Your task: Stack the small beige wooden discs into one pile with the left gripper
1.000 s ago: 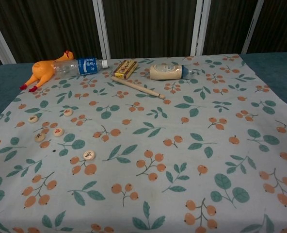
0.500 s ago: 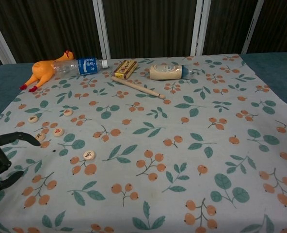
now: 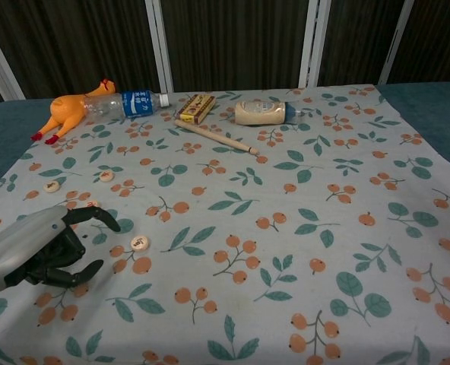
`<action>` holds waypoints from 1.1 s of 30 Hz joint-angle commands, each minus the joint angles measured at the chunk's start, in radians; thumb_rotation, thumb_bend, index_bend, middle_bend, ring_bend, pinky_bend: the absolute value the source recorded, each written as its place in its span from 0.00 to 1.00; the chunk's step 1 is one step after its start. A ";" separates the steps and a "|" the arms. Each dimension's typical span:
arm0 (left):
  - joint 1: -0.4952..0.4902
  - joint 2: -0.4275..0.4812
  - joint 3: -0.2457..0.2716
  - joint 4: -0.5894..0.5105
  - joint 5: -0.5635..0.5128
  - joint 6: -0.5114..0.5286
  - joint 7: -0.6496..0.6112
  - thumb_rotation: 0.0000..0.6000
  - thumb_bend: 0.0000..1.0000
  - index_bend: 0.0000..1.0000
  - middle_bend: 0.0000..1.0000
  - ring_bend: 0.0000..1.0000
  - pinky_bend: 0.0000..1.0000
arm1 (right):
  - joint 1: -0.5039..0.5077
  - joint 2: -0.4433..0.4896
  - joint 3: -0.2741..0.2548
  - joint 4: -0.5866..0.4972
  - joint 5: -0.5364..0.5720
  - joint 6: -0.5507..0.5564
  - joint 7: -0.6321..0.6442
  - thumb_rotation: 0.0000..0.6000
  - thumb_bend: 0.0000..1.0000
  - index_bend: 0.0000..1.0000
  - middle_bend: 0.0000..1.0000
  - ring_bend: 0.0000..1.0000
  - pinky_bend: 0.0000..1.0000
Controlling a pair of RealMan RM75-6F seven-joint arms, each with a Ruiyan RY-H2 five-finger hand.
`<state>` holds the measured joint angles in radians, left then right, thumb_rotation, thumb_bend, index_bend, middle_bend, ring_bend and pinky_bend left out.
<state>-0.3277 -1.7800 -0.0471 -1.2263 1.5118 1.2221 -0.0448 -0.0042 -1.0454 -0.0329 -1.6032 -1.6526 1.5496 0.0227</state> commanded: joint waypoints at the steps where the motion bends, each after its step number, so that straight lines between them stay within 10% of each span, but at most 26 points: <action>1: -0.016 -0.023 -0.012 0.004 -0.015 -0.019 0.011 1.00 0.42 0.34 1.00 1.00 1.00 | 0.000 0.001 -0.001 0.001 -0.002 0.001 0.001 1.00 0.16 0.00 0.00 0.00 0.00; 33: -0.084 -0.117 -0.046 0.095 -0.097 -0.078 0.053 1.00 0.41 0.40 1.00 1.00 1.00 | -0.008 0.008 -0.003 0.004 -0.010 0.017 0.018 1.00 0.16 0.00 0.00 0.00 0.00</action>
<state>-0.4113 -1.8965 -0.0929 -1.1318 1.4150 1.1443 0.0083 -0.0121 -1.0378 -0.0363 -1.5993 -1.6622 1.5665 0.0401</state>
